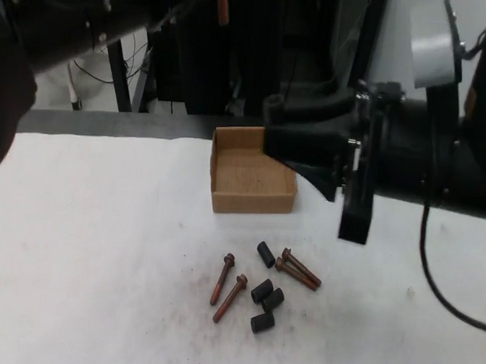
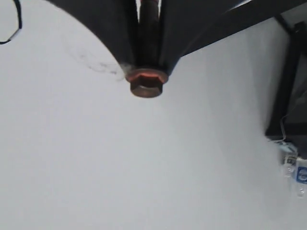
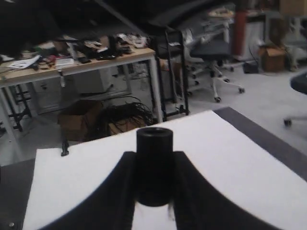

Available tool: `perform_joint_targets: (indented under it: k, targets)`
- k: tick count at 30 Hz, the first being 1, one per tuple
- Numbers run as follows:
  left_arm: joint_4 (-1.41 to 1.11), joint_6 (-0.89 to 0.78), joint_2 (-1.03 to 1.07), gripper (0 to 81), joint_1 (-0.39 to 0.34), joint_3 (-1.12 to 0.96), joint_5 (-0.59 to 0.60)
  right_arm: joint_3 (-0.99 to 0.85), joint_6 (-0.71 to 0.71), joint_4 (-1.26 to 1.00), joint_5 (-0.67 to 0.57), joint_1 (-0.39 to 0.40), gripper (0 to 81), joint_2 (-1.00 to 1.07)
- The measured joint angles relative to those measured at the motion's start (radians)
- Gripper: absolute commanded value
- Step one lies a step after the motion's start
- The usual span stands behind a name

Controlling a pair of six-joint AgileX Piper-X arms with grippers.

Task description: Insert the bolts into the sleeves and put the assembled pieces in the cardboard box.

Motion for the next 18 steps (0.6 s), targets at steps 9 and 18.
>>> perform_joint_targets:
  k: [9,18]
  targets:
    - [-0.153,-0.126,0.0,0.3,0.0,0.0,0.132,0.0,0.0,-0.156,0.067,0.091,0.8,0.061]
    - [-0.237,-0.161,0.0,0.3,0.002,0.0,0.222,0.0,0.091,-0.296,0.133,0.093,0.8,0.061]
